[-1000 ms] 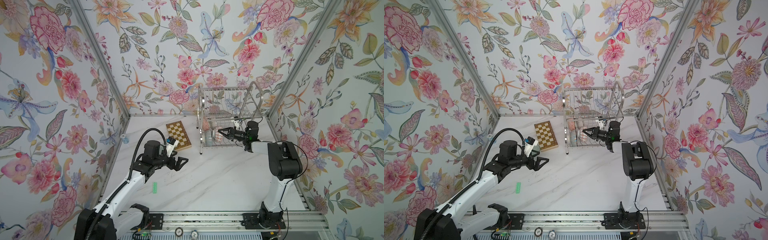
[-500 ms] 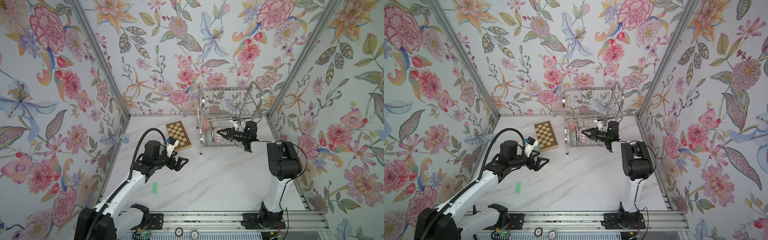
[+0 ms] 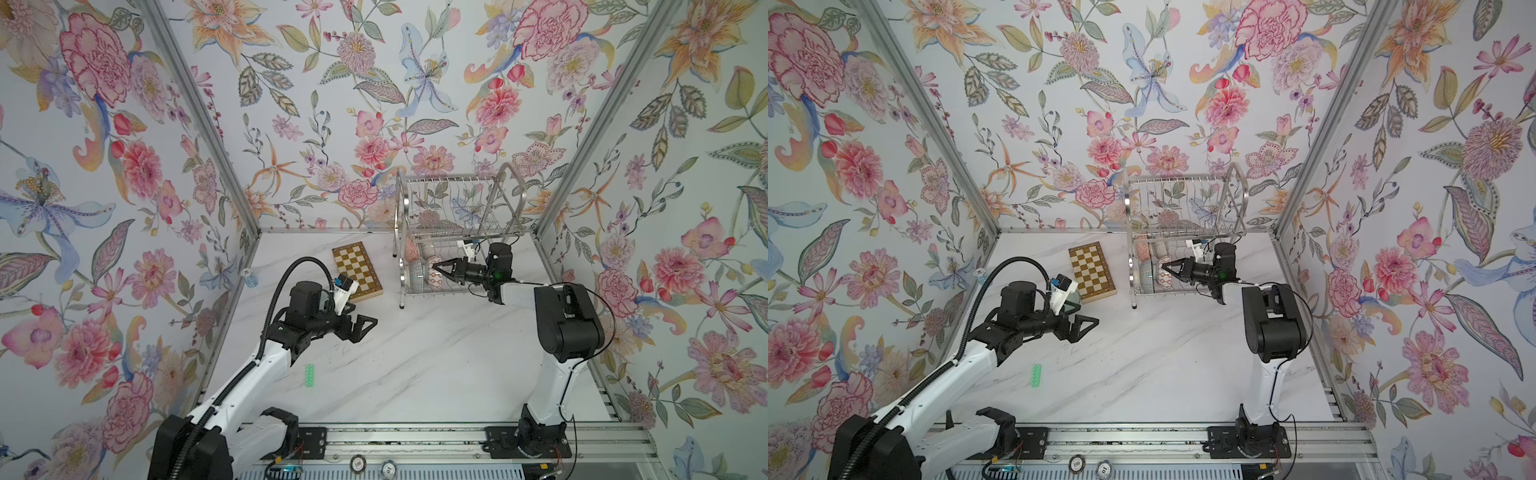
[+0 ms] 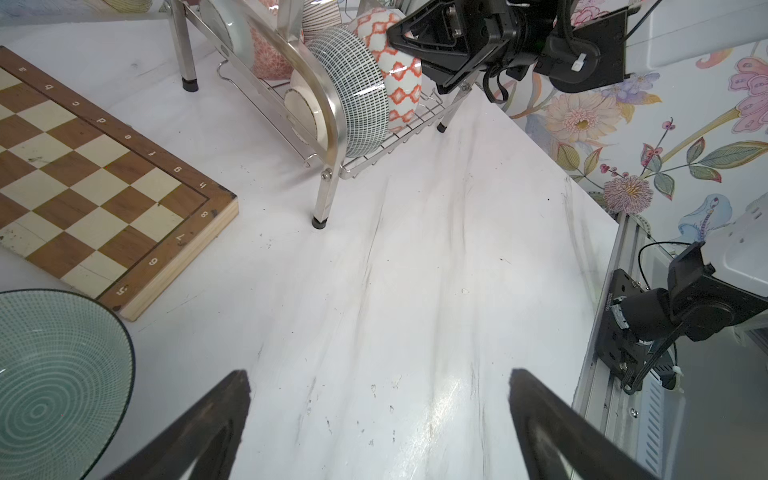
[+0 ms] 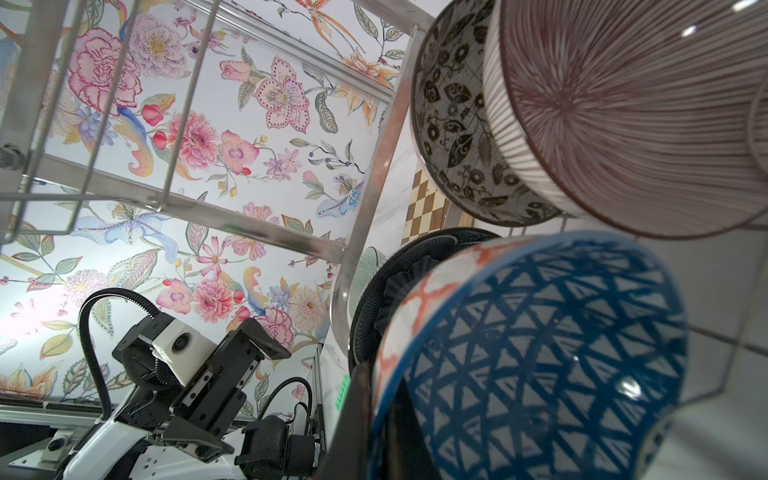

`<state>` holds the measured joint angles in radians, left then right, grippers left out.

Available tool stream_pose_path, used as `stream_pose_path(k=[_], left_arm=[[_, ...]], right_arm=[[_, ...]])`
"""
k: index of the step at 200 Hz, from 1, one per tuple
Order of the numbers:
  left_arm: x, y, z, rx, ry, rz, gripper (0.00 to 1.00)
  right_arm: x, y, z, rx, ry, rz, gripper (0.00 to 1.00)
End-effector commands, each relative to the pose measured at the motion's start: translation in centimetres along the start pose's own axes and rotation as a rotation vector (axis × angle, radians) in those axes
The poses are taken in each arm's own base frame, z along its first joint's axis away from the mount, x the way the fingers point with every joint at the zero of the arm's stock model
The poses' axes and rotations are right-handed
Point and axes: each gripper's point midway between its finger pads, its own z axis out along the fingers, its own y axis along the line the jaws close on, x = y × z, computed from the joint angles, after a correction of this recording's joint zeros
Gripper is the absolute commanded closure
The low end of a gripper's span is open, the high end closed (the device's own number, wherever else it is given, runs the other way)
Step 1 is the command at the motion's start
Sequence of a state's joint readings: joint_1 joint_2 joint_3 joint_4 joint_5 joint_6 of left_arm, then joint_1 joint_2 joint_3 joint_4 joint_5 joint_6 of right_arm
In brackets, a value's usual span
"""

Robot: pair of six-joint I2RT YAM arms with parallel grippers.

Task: Load the bowls into the dish rack
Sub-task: 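Push the blue bowl down into the rack slot with the right gripper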

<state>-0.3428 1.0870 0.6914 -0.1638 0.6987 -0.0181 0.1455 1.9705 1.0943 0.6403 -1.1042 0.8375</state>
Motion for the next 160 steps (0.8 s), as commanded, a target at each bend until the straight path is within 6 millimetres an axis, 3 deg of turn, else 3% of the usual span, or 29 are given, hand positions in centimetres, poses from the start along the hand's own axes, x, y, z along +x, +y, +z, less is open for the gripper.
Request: stream_pose_path(k=[1,34,82,160], left_arm=[[0.5,-0.2,0.2,-0.001,0.019,0.018,0.01],[0.4,-0.2,0.2,-0.002,0.018,0.019,0.01],[0.5,-0.2,0.2,-0.004,0.02,0.022,0.01],[0.5,0.0,0.2,-0.026,0.021,0.023,0.01]], right_arm=[[0.6,-2.1,0.0,0.083,-0.001,0.051,0.97],[0.3,-2.2,-0.6,0.096,-0.017,0.045,0.97],[0.3,-2.3,-0.5,0.132,-0.009,0.024,0.88],[-0.4,-0.4,-0.6,0.146,-0.016,-0.025,0.75]])
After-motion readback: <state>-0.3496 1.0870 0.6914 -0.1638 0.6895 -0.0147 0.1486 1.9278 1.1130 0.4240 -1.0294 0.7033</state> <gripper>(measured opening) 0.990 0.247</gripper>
